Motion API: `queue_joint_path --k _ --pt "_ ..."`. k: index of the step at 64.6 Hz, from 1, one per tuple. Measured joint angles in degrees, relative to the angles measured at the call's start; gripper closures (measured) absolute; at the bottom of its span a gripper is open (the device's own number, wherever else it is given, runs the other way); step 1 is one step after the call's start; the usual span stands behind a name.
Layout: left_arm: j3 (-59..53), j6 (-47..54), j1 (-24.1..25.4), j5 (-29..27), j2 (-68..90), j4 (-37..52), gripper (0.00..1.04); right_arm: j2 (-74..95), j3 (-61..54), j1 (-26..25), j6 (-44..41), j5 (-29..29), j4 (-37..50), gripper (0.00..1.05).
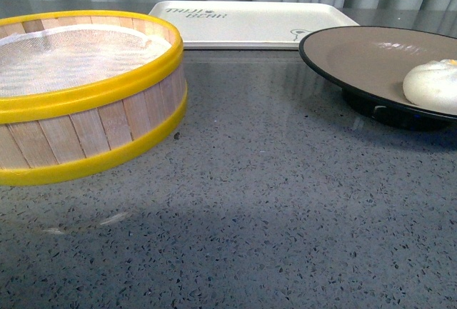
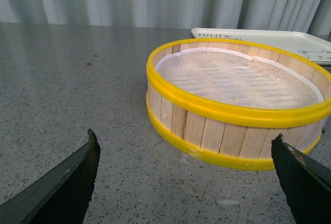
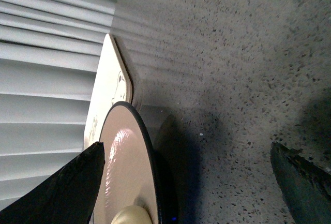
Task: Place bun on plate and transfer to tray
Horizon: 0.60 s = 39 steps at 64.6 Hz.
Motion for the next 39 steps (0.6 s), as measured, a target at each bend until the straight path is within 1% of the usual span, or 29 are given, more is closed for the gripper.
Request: queue_joint_path --k 9,23,34,35,36,39 --pt "0.0 0.0 0.0 0.0 0.0 0.0 0.07 1.14 0.04 2.69 2.62 -0.04 1.42 0.09" --pt "0.0 0.0 0.0 0.0 0.0 0.0 0.07 4.44 1.49 8.7 7.48 0.17 5.46 0.09" --pt "0.0 -0.02 0.0 0.0 0.0 0.0 0.07 6.99 2.49 10.82 9.84 0.22 6.97 0.09" --pt "0.0 0.0 0.0 0.0 0.0 0.0 0.07 7.06 2.56 10.84 9.84 0.22 6.97 0.09" --pt "0.0 0.0 0.0 0.0 0.0 0.0 0.07 7.23 2.67 10.93 9.84 0.22 6.97 0.12" --pt "0.0 0.0 0.0 0.0 0.0 0.0 0.07 7.76 2.86 11.02 9.81 0.04 7.06 0.22"
